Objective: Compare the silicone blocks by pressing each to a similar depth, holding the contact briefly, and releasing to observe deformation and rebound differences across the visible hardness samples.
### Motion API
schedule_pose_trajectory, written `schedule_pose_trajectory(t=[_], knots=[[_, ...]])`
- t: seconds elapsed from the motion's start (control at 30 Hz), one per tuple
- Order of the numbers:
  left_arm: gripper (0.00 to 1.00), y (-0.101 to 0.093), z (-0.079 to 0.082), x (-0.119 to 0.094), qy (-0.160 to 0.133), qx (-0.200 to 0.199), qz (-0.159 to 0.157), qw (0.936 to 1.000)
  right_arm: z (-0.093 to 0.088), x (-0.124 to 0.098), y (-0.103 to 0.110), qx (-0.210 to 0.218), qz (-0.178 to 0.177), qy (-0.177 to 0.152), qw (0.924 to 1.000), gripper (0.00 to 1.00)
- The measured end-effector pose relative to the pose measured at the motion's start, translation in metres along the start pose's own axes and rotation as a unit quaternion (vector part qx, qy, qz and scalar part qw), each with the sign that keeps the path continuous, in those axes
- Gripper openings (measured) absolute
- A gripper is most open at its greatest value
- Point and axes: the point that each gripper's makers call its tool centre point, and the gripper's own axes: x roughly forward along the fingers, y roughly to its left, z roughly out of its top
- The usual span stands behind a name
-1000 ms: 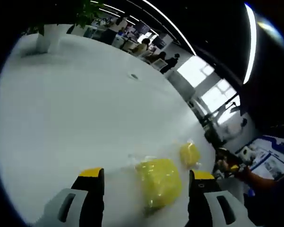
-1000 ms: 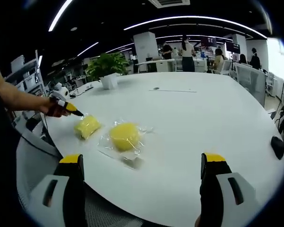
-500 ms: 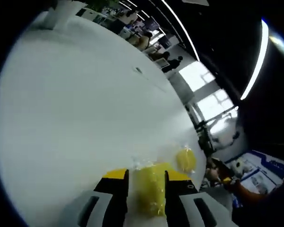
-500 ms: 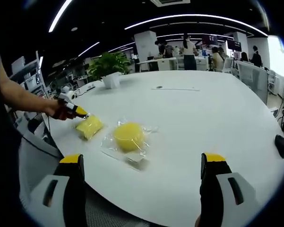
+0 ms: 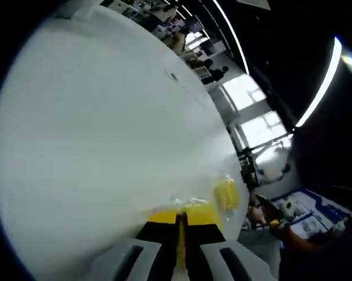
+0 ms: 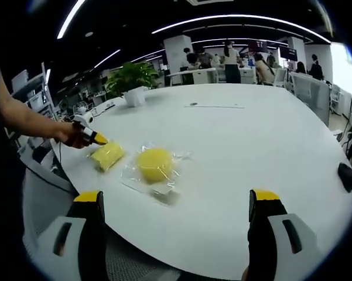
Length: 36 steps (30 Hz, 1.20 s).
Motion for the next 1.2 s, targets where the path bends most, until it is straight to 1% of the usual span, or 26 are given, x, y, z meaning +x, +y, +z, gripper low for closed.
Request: schedule_pose_trajectory(t=[0.1, 0.2, 0.27, 0.4, 0.53, 0.67, 0.7, 0.77, 0.83, 0.87, 0.9, 0.93, 0.97, 1.0, 1.03, 1.07, 1.13, 1.2], knots=[[0.00, 0.000, 0.000, 0.000, 0.000, -0.004, 0.003, 1.0000, 0.002, -0.001, -0.001, 0.002, -0.002, -0.002, 1.0000, 0.96], [0.00, -0.001, 0.000, 0.000, -0.003, 0.011, 0.005, 0.9999, 0.003, -0.001, -0.001, 0.001, -0.002, -0.003, 1.0000, 0.96], [0.00, 0.000, 0.000, 0.000, -0.005, -0.005, 0.006, 1.0000, 0.003, -0.002, -0.001, -0.001, -0.003, -0.003, 1.0000, 0.96], [0.00, 0.002, 0.000, -0.002, -0.009, -0.012, 0.016, 0.9998, 0.005, -0.002, -0.001, -0.001, -0.003, -0.004, 1.0000, 0.96], [0.00, 0.002, 0.002, -0.003, -0.019, -0.003, 0.025, 0.9995, 0.006, -0.001, 0.001, 0.000, -0.002, -0.007, 1.0000, 0.96], [0.00, 0.000, 0.005, -0.006, -0.036, -0.008, 0.024, 0.9990, 0.007, 0.001, 0.004, 0.000, 0.002, -0.009, 1.0000, 0.96], [0.00, -0.001, 0.008, -0.007, -0.045, -0.006, 0.022, 0.9987, 0.007, 0.002, 0.005, -0.001, 0.003, -0.009, 1.0000, 0.96], [0.00, -0.004, 0.012, -0.010, -0.059, 0.003, 0.025, 0.9979, 0.007, 0.003, 0.007, -0.002, 0.006, -0.010, 0.9999, 0.96], [0.00, -0.009, 0.017, -0.012, -0.072, 0.017, 0.018, 0.9971, 0.008, 0.003, 0.007, -0.002, 0.007, -0.011, 0.9999, 0.96], [0.00, -0.012, 0.022, -0.014, -0.084, 0.038, 0.021, 0.9955, 0.009, 0.002, 0.006, -0.002, 0.007, -0.012, 0.9999, 0.96], [0.00, -0.013, 0.024, -0.014, -0.089, 0.049, 0.021, 0.9946, 0.011, 0.002, 0.006, -0.002, 0.007, -0.014, 0.9999, 0.96], [0.00, -0.019, 0.030, -0.017, -0.104, 0.071, 0.020, 0.9919, 0.012, 0.002, 0.006, -0.002, 0.008, -0.015, 0.9999, 0.96], [0.00, -0.020, 0.032, -0.017, -0.110, 0.072, 0.021, 0.9910, 0.012, 0.002, 0.006, -0.002, 0.008, -0.016, 0.9998, 0.96], [0.00, -0.023, 0.035, -0.018, -0.123, 0.079, 0.022, 0.9890, 0.014, 0.002, 0.005, -0.001, 0.008, -0.018, 0.9998, 0.96], [0.00, -0.025, 0.033, -0.019, -0.121, 0.088, 0.033, 0.9882, 0.016, 0.002, 0.005, 0.001, 0.009, -0.021, 0.9997, 0.96], [0.00, -0.028, 0.032, -0.019, -0.122, 0.090, 0.034, 0.9879, 0.018, 0.002, 0.005, 0.002, 0.010, -0.023, 0.9997, 0.96], [0.00, -0.035, 0.032, -0.019, -0.129, 0.090, 0.027, 0.9872, 0.020, 0.002, 0.005, 0.003, 0.010, -0.027, 0.9996, 0.96], [0.00, -0.039, 0.033, -0.019, -0.134, 0.092, 0.026, 0.9863, 0.022, 0.002, 0.006, 0.003, 0.012, -0.029, 0.9995, 0.96]])
